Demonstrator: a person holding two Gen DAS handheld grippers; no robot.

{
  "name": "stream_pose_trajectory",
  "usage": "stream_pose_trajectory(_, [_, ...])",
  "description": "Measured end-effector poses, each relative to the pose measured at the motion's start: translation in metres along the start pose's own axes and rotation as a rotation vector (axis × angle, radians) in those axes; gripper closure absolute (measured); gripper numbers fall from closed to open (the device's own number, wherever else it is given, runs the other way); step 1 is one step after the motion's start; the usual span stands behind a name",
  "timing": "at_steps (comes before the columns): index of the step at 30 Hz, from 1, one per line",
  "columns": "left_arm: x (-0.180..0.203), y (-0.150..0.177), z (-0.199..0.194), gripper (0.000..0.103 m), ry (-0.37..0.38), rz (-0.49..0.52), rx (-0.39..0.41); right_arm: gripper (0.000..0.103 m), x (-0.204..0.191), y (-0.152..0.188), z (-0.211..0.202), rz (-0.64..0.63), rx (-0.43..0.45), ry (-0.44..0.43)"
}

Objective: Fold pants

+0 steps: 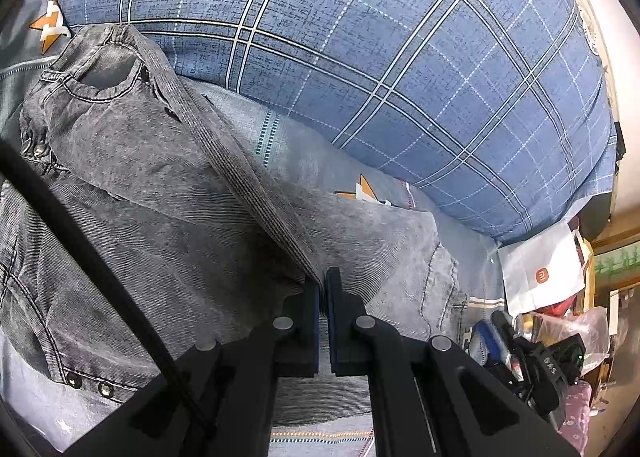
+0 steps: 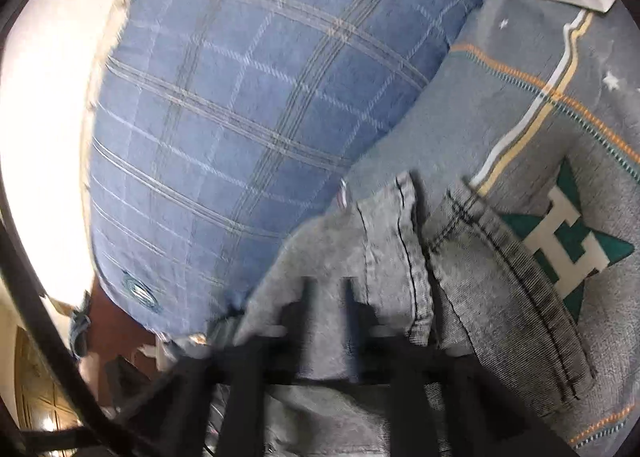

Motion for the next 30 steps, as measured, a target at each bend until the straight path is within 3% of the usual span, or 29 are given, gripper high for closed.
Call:
stream_pose_trajectory(1, [-0.001,-0.001,0.001,0.100,0.002,-0.002,-0.001,0.012,-0.001,0.002,0.004,-0.004,-0.007,-0.002])
stream_pose_trajectory(2, [-0.002,-0.001,0.001,0.100,0.002,-0.003,-0.002,0.011,-0.002,0.005,0.006,-0.012,-0.013,0.007])
stream_pose_trajectory(5, [-0.004,0.000,0.003,0.100,0.005,-0.003,-0.009,0.012,0.002,0.009,0.008,-0.066,-0.017,0.170])
stream_pose_trajectory(9, [-0.007,0.000,0.009,0.100,-0.001,-0.005,-0.016,0.050,0.017,0.016,0.024,-0.051,-0.095,0.256])
stream_pose_trajectory(12, [-0.009,-0.001,0.013,0.100,-0.006,-0.011,-0.021,0.062,0.018,0.027,0.042,-0.056,-0.165,0.235])
stream_pose_trajectory(14, [-0.010,-0.001,0.015,0.100,-0.010,-0.012,-0.029,0.076,0.015,0.033,0.052,-0.093,-0.182,0.258])
stream_pose_trajectory(15, [-0.010,-0.002,0.016,0.100,-0.012,-0.011,-0.031,0.093,0.011,0.033,0.052,-0.118,-0.166,0.276])
stream_pose_trajectory(23, [0.001,0.000,-0.005,0.100,0.008,0.002,-0.010,0.095,-0.013,0.008,0.014,-0.152,-0.046,0.141])
stream_pose_trajectory(27, [0.012,0.016,-0.021,0.100,0.046,0.021,-0.004,0.095,-0.015,-0.004,-0.005,-0.148,-0.010,0.084])
stream_pose_trajectory(30, [0.018,0.028,-0.023,0.100,0.034,0.065,-0.004,0.095,-0.015,-0.009,-0.012,-0.145,-0.006,0.069])
Point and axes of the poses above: each gripper's, at about its wrist camera, not at the fingertips, and z roughly the way its jaws point, x to its right, y to its underside, the point moved 2 cm from there along z, roughly the way its jaws point, and after that the axes turned 7 degrees about x, right-handed, at the moved point
